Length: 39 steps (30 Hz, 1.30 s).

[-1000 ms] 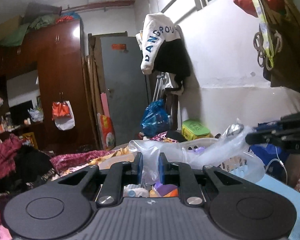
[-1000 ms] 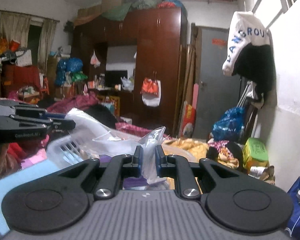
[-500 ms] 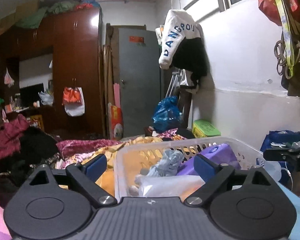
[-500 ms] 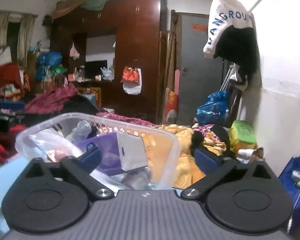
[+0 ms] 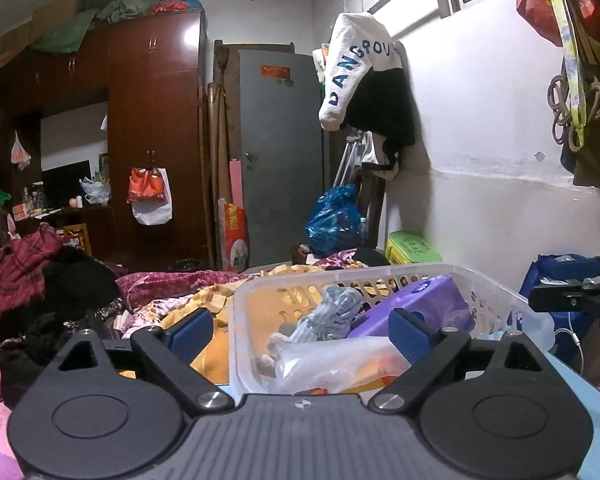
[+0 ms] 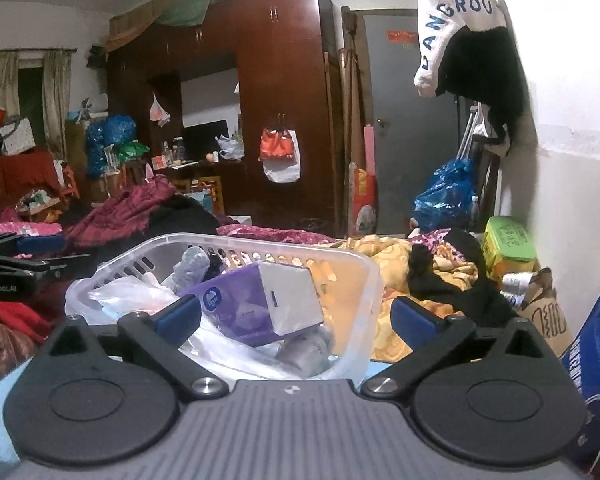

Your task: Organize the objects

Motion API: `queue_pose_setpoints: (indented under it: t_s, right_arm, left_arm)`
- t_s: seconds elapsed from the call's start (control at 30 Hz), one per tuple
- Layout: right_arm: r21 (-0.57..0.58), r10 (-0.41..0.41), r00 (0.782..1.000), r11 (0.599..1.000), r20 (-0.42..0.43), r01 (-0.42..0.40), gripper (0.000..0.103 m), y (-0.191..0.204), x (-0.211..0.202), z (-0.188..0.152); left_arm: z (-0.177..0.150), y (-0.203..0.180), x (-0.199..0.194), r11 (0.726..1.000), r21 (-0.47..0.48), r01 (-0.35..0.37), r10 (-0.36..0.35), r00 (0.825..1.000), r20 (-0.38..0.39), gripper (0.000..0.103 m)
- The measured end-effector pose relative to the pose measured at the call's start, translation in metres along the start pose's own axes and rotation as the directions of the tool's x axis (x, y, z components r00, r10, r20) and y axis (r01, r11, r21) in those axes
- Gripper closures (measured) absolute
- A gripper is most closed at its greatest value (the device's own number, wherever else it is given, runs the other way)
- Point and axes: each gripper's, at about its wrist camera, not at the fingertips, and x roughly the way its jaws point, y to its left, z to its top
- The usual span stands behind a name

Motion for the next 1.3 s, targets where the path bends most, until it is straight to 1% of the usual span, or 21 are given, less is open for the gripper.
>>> queue_pose_setpoints:
  t_s: [0.13, 0.2, 0.3, 0.37, 0.43, 0.57, 0.7, 0.77, 0.9, 1.03, 1.17, 1.3]
  right_arm:
    - [-0.006, 0.008, 1.0, 1.0, -0.009, -0.008, 0.0, 0.005, 0.001, 0.002]
    - [0.015, 0.016, 1.0, 1.0, -0.025, -0.016, 0.0, 0.005, 0.0, 0.003]
    - [0.06, 0.043, 0.996, 0.997, -0.074, -0.039, 0.0, 0.006, -0.006, 0.002]
    - [0.051, 0.034, 0.996, 0.998, -0.086, -0.03, 0.0, 0.011, -0.013, 0.001]
    - [0.019, 0.016, 0.997, 1.0, -0.075, -0.014, 0.0, 0.017, -0.025, -0.001]
    - [-0.026, 0.007, 0.999, 1.0, -0.043, -0.008, 0.0, 0.028, -0.043, -0.006]
    - [-0.019, 0.015, 0.999, 1.0, -0.039, -0.016, 0.0, 0.036, -0.046, -0.006]
    - [-0.029, 0.018, 0.999, 0.999, -0.036, -0.019, 0.0, 0.041, -0.045, -0.008]
    - [-0.053, 0.003, 0.999, 0.999, -0.044, -0.006, 0.0, 0.047, -0.04, -0.013]
    - [-0.042, 0.006, 0.999, 0.999, -0.054, -0.008, 0.0, 0.047, -0.039, -0.017]
    - [-0.051, -0.024, 0.999, 0.998, -0.043, 0.022, 0.0, 0.048, -0.043, -0.021]
    - [-0.04, -0.026, 0.999, 0.999, -0.027, 0.025, 0.0, 0.046, -0.048, -0.023]
  left_arm:
    - [-0.001, -0.003, -0.001, 1.0, -0.015, 0.023, -0.024, 0.999, -0.025, 0.007]
    - [-0.001, -0.007, -0.003, 1.0, -0.015, 0.015, -0.016, 0.999, -0.05, 0.007]
    - [0.0, -0.012, -0.011, 1.0, -0.016, 0.003, -0.005, 0.997, -0.076, 0.007]
    - [-0.001, -0.014, -0.02, 1.0, -0.026, 0.008, -0.011, 0.997, -0.08, 0.007]
    - [-0.001, -0.016, -0.031, 0.999, -0.026, 0.026, -0.028, 0.998, -0.064, 0.007]
    - [-0.001, -0.024, -0.048, 1.0, -0.013, 0.02, -0.021, 0.998, -0.061, 0.007]
    - [-0.002, -0.033, -0.062, 0.999, 0.024, 0.027, -0.025, 0.998, -0.053, 0.007]
    - [-0.002, -0.037, -0.066, 0.999, 0.039, 0.014, -0.012, 0.998, -0.055, 0.007]
    - [-0.003, -0.04, -0.07, 0.999, 0.039, 0.003, -0.001, 0.998, -0.061, 0.007]
    - [-0.006, -0.042, -0.07, 0.999, 0.033, 0.001, 0.002, 0.996, -0.091, 0.007]
    - [-0.01, -0.045, -0.067, 0.999, 0.039, -0.005, 0.009, 0.994, -0.108, 0.007]
    - [-0.014, -0.048, -0.065, 0.999, 0.042, 0.002, 0.003, 0.993, -0.119, 0.007]
